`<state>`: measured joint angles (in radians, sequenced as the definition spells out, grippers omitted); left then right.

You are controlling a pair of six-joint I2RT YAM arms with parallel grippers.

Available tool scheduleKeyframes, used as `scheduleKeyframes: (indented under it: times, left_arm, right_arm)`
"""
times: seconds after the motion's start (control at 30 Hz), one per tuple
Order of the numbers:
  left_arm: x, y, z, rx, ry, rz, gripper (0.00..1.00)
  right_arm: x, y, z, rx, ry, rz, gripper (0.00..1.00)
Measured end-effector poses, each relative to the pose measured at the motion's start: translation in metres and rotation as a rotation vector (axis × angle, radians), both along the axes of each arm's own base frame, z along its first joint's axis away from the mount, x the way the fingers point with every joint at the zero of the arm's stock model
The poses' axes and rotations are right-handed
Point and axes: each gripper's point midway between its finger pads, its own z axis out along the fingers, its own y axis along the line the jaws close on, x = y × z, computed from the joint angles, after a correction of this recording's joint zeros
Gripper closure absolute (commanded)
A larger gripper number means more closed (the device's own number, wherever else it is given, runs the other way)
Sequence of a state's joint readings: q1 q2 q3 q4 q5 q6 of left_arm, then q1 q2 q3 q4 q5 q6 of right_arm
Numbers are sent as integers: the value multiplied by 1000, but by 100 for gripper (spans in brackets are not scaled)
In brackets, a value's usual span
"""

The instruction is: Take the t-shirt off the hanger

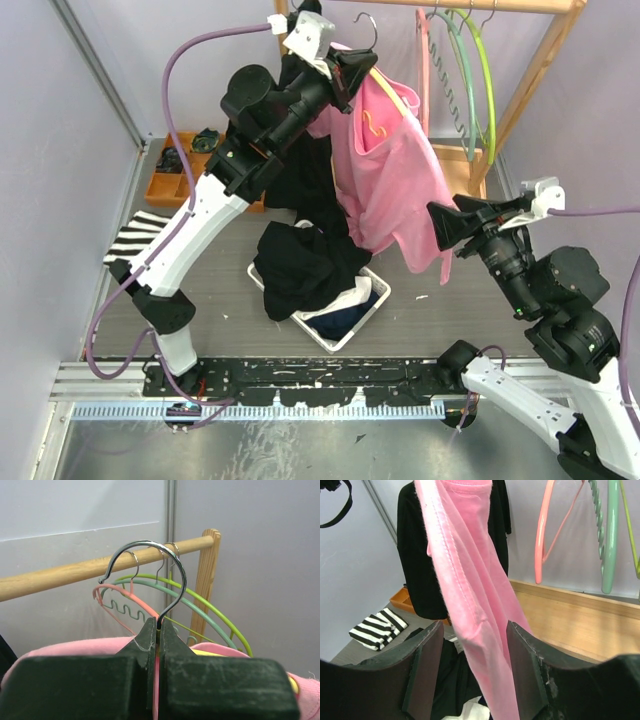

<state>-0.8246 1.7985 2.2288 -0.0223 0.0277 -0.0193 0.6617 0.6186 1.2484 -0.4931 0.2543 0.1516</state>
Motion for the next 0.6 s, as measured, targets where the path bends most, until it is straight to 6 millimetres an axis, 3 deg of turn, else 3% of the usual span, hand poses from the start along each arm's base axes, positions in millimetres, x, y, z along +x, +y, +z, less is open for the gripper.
scheduleKeyframes:
  times: [0.13,0.2,0.4,0.6]
  left_arm:
    - [1,0,2,-1,-1,2,100]
    - [3,-1,-1,8,7,2,100]
    - [7,-5,-13,35,32,4,100]
    - [9,-5,-14,36,34,7,100]
  right_arm:
    - [-7,-8,-6,10,4,-12,44]
    - [-8,-10,-11,6,13,-17,52]
    - [-8,-11,-29,-11,58,-23,87]
    - [-11,-14,-34,1,68,-32,94]
